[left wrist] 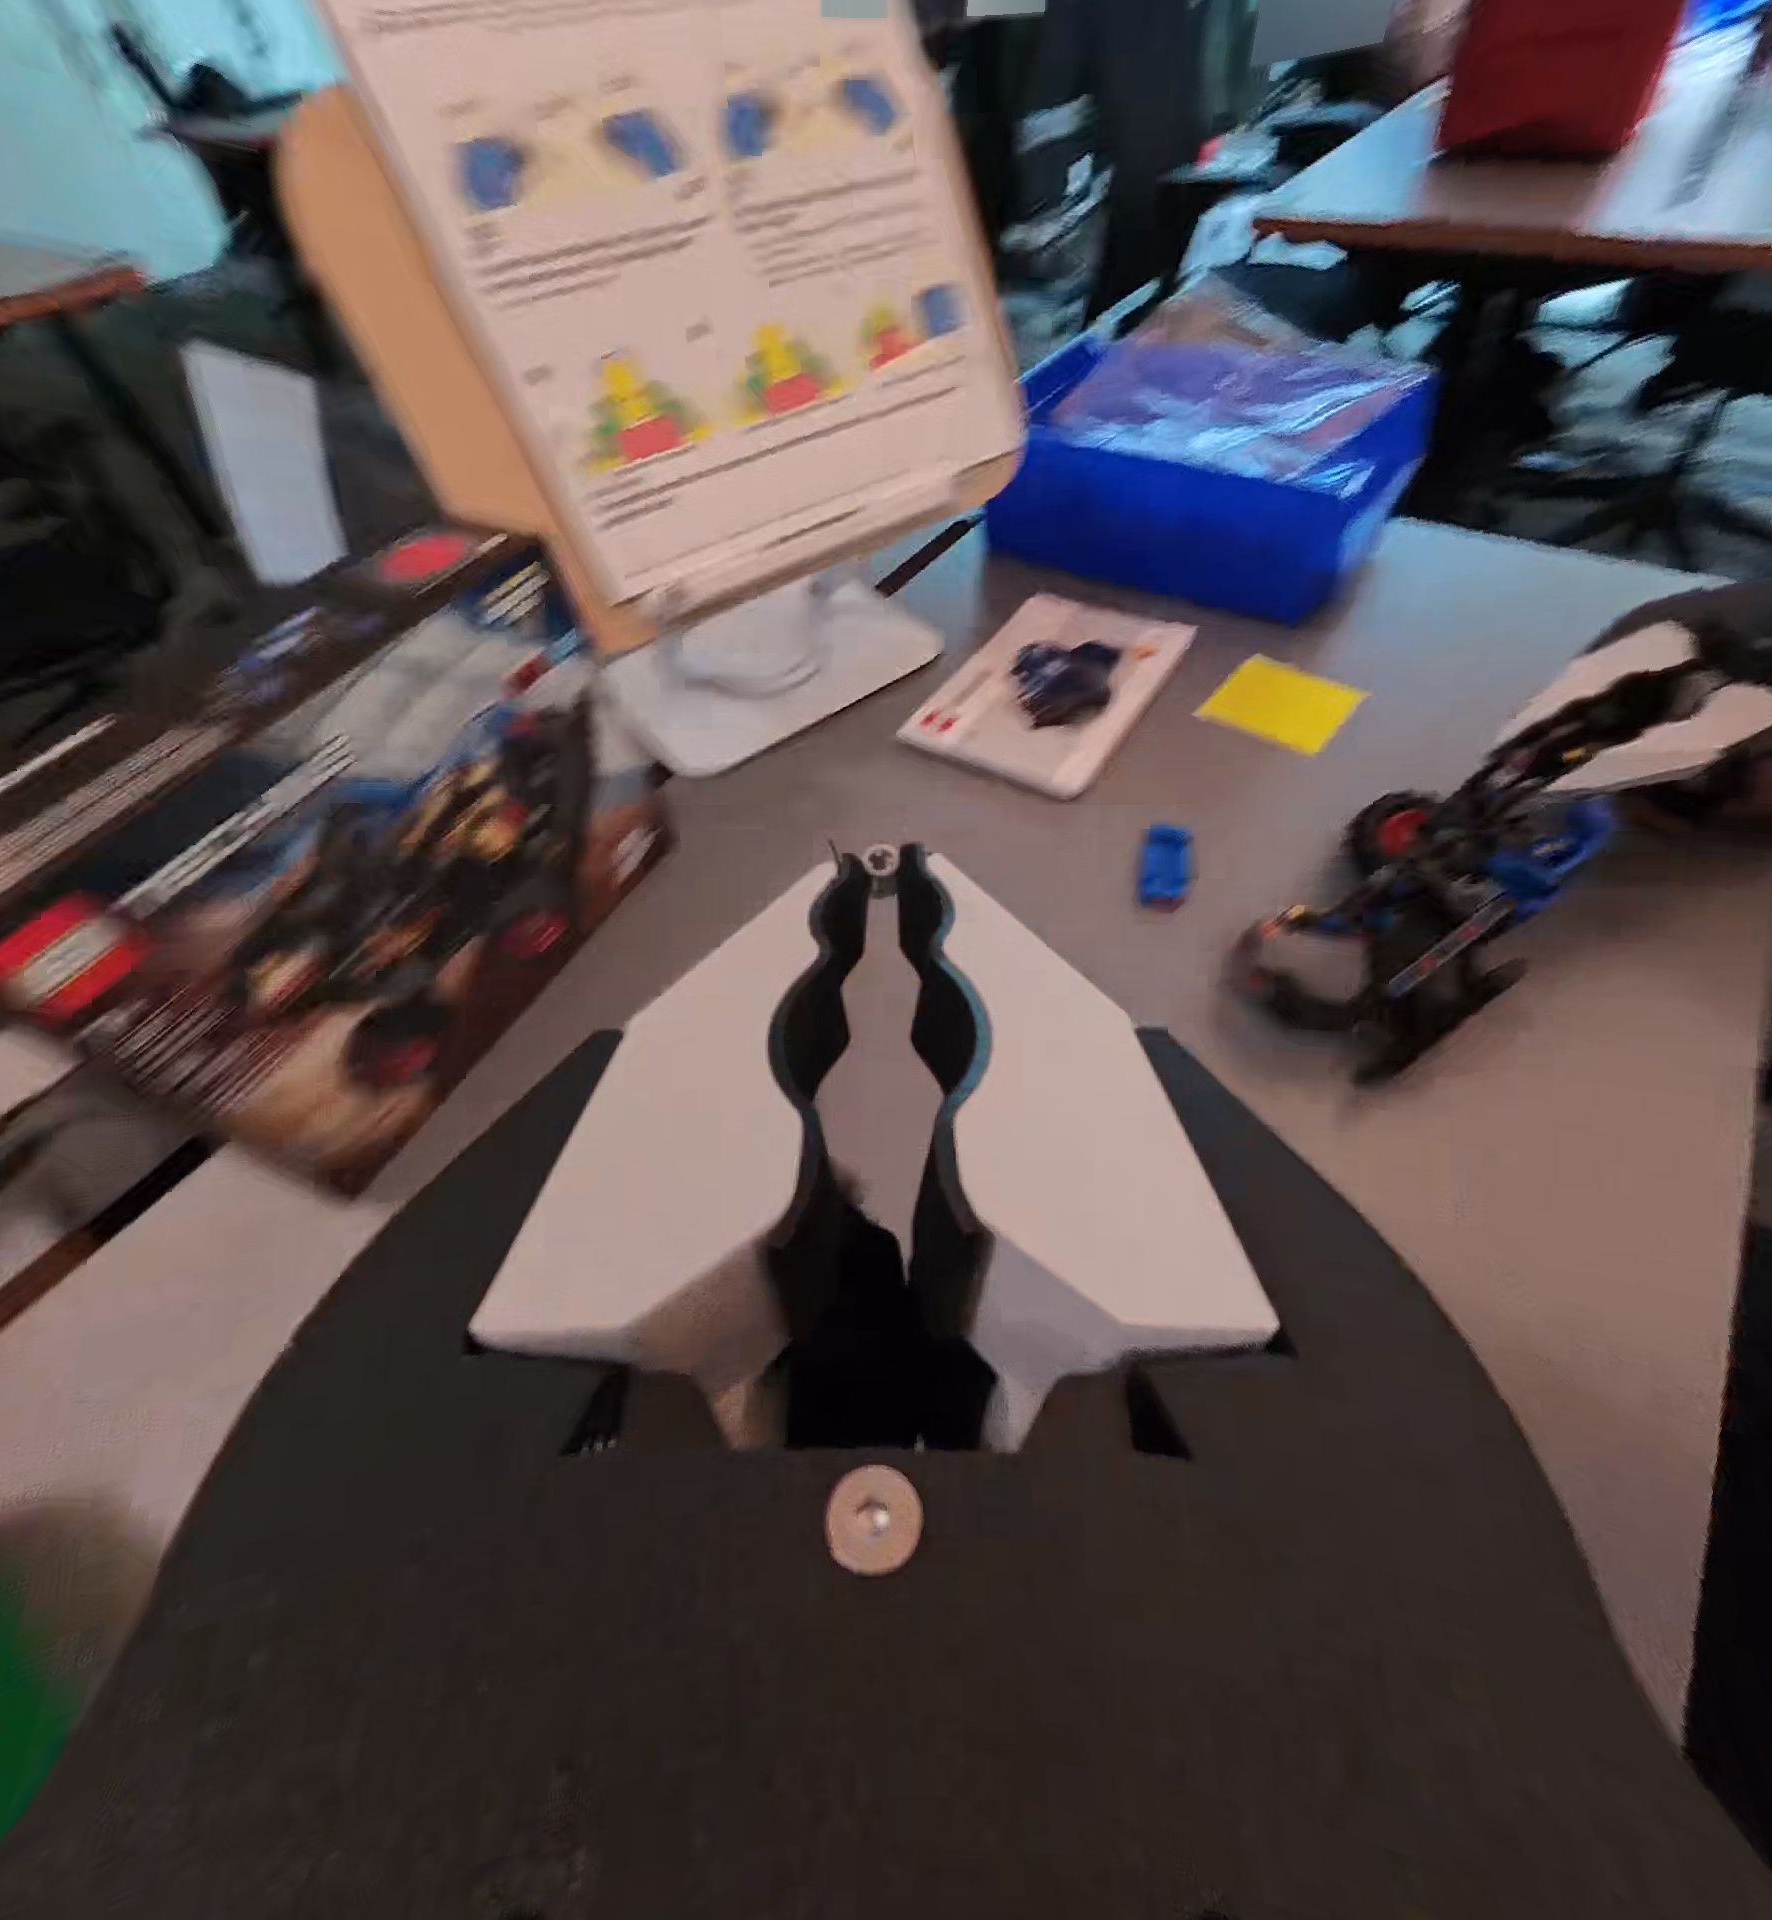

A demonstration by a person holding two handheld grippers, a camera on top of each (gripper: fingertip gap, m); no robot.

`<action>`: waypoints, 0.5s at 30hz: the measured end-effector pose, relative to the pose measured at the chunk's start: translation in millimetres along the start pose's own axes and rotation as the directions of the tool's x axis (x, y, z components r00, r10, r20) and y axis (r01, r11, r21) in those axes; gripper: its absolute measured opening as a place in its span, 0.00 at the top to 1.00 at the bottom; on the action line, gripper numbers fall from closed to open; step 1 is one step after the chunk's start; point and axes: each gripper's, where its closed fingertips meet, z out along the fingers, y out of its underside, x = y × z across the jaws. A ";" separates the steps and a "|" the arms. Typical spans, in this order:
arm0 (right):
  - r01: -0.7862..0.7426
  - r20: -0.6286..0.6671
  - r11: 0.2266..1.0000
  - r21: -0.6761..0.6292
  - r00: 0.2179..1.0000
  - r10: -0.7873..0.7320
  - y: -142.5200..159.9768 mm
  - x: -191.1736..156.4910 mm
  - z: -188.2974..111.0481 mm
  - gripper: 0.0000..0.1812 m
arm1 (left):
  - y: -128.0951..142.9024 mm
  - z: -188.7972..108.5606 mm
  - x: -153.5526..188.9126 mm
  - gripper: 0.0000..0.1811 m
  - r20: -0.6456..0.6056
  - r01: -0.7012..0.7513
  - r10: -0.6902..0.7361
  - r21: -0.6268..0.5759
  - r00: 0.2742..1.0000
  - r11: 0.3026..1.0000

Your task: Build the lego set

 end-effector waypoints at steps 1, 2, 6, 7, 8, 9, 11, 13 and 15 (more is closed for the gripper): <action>0.006 -0.003 1.000 0.016 1.000 -0.006 -1.9 0.1 -1.2 0.86 | 15.7 -27.9 -30.7 0.97 0.075 0.025 -0.019 -0.083 0.997 0.996; 0.013 -0.014 0.999 0.030 1.000 -0.012 -3.8 1.0 -2.2 0.85 | 33.1 -55.7 -66.4 0.97 0.175 0.057 -0.029 -0.155 0.984 0.986; 0.025 -0.019 0.999 0.038 1.000 -0.024 -4.8 1.1 -2.4 0.82 | 137.5 -139.5 -192.1 0.97 0.478 0.333 -0.131 -0.365 0.868 0.869; 0.029 -0.020 0.999 0.037 0.999 -0.028 -4.7 0.6 -2.3 0.81 | 167.4 -147.6 -213.9 0.97 0.527 0.426 -0.190 -0.372 0.828 0.825; 0.036 -0.021 0.999 0.037 0.999 -0.035 -4.7 -0.1 -2.2 0.81 | 196.6 -151.3 -231.2 0.97 0.566 0.507 -0.240 -0.380 0.789 0.774; 0.043 -0.026 0.998 0.035 0.999 -0.042 -4.5 0.0 -1.8 0.80 | 222.9 -153.0 -247.4 0.97 0.609 0.566 -0.258 -0.389 0.750 0.727; 0.043 -0.036 0.998 0.034 0.998 -0.042 -4.5 1.8 -1.2 0.80 | 263.7 -150.0 -269.9 0.97 0.668 0.638 -0.258 -0.417 0.698 0.648; 0.015 -0.042 0.999 0.038 0.999 -0.013 -4.9 5.6 -1.9 0.79 | 289.6 -148.6 -286.0 0.96 0.723 0.691 -0.239 -0.426 0.648 0.584; -0.012 -0.041 0.998 0.061 0.999 0.014 -7.5 8.5 -4.6 0.78 | 302.9 -149.8 -297.7 0.96 0.765 0.730 -0.230 -0.410 0.602 0.547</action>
